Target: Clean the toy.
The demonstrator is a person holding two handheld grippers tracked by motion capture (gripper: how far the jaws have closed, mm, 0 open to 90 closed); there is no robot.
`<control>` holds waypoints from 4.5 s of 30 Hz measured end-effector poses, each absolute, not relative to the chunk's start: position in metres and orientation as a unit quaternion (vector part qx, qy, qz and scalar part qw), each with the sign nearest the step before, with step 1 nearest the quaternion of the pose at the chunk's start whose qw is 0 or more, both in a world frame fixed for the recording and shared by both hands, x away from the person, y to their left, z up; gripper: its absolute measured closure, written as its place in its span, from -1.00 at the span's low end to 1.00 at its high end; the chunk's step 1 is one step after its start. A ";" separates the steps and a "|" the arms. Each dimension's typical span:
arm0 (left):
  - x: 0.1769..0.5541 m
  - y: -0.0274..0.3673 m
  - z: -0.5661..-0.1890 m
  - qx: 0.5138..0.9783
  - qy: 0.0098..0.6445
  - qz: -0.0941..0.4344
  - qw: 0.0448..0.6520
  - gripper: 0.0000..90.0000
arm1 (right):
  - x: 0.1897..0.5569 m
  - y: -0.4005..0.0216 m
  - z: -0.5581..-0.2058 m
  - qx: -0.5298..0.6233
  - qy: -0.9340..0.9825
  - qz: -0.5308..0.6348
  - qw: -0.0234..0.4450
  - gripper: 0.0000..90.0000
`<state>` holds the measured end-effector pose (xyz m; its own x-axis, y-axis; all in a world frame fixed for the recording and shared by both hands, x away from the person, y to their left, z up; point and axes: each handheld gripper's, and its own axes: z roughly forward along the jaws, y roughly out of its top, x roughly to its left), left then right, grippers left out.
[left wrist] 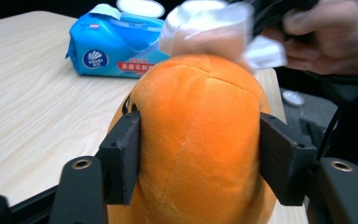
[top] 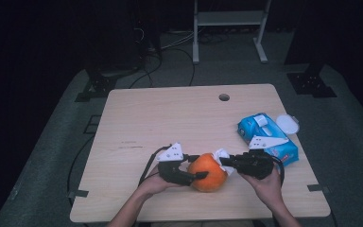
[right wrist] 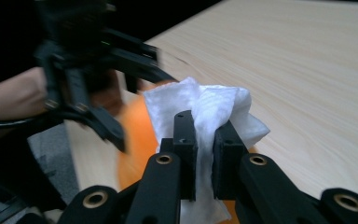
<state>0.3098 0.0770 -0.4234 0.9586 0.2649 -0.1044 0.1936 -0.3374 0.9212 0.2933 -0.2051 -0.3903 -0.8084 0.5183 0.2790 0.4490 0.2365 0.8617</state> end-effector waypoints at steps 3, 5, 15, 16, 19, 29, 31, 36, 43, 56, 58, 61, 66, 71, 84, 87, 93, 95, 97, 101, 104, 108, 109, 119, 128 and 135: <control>0.307 0.073 -0.425 0.818 0.138 0.038 0.556 -0.20 | 0.283 -0.192 -0.383 0.279 0.796 0.535 0.047 0.81; 0.306 0.073 -0.425 0.819 0.140 0.041 0.556 -0.21 | 0.279 -0.186 -0.380 0.264 0.807 0.525 0.064 0.81; 0.307 0.071 -0.428 0.820 0.119 0.037 0.559 -0.38 | 0.289 -0.203 -0.386 0.298 0.809 0.497 0.098 0.81; 0.306 0.070 -0.428 0.821 0.120 0.040 0.557 -0.36 | 0.287 -0.200 -0.385 0.294 0.812 0.494 0.104 0.81; 0.304 0.067 -0.430 0.818 0.131 0.053 0.558 -0.34 | 0.276 -0.187 -0.377 0.262 0.822 0.493 0.111 0.81; 0.294 0.058 -0.429 0.826 0.103 0.064 0.550 -0.34 | 0.278 -0.186 -0.376 0.259 0.826 0.482 0.135 0.81; 0.294 0.057 -0.427 0.827 0.106 0.067 0.548 -0.33 | 0.284 -0.196 -0.379 0.276 0.822 0.479 0.134 0.81; 0.291 0.053 -0.428 0.834 0.089 0.067 0.541 -0.33 | 0.280 -0.197 -0.379 0.277 0.824 0.479 0.126 0.81; 0.285 0.050 -0.427 0.839 0.070 0.079 0.534 -0.31 | 0.272 -0.177 -0.373 0.237 0.837 0.474 0.133 0.81; 0.309 0.070 -0.432 0.812 0.159 0.050 0.560 -0.28 | 0.273 -0.191 -0.379 0.260 0.823 0.492 0.110 0.81; 0.309 0.071 -0.431 0.811 0.161 0.052 0.559 -0.28 | 0.271 -0.185 -0.377 0.249 0.829 0.486 0.120 0.81; 0.309 0.072 -0.431 0.811 0.162 0.050 0.560 -0.28 | 0.276 -0.190 -0.378 0.258 0.825 0.488 0.120 0.81; 0.311 0.075 -0.432 0.807 0.166 0.043 0.565 -0.31 | 0.292 -0.213 -0.396 0.306 0.818 0.474 0.116 0.81; 0.312 0.074 -0.432 0.805 0.173 0.041 0.567 -0.32 | 0.288 -0.211 -0.396 0.303 0.819 0.474 0.112 0.81; 0.312 0.073 -0.428 0.815 0.145 0.041 0.559 -0.57 | 0.279 -0.199 -0.386 0.269 0.824 0.485 0.116 0.81; 0.314 0.076 -0.432 0.822 0.125 0.041 0.554 -0.67 | 0.279 -0.200 -0.386 0.266 0.826 0.482 0.121 0.81; 0.318 0.077 -0.443 0.822 0.121 0.035 0.556 -0.59 | 0.283 -0.206 -0.387 0.279 0.823 0.478 0.124 0.81; 0.316 0.076 -0.441 0.825 0.118 0.044 0.552 -0.36 | 0.284 -0.206 -0.387 0.283 0.821 0.480 0.121 0.81; 0.314 0.076 -0.435 0.827 0.122 0.052 0.546 -0.19 | 0.281 -0.204 -0.385 0.280 0.821 0.481 0.126 0.81; 0.309 0.077 -0.421 0.820 0.128 0.047 0.556 -0.09 | 0.272 -0.198 -0.374 0.265 0.817 0.491 0.145 0.81; 0.307 0.076 -0.414 0.821 0.140 0.045 0.552 -0.09 | 0.268 -0.199 -0.365 0.255 0.811 0.503 0.155 0.81; 0.310 0.072 -0.421 0.834 0.162 0.039 0.525 -0.09 | 0.265 -0.194 -0.370 0.250 0.819 0.493 0.152 0.81; 0.310 0.072 -0.424 0.833 0.165 0.037 0.527 -0.09 | 0.264 -0.189 -0.373 0.242 0.825 0.490 0.146 0.81; 0.296 0.057 -0.427 0.838 0.126 0.066 0.526 -0.21 | 0.272 -0.192 -0.372 0.248 0.830 0.470 0.167 0.81; 0.301 0.057 -0.434 0.825 0.134 0.064 0.545 -0.28 | 0.273 -0.200 -0.372 0.249 0.836 0.464 0.155 0.81; 0.289 0.047 -0.434 0.834 0.106 0.081 0.535 -0.24 | 0.258 -0.166 -0.367 0.197 0.863 0.437 0.156 0.81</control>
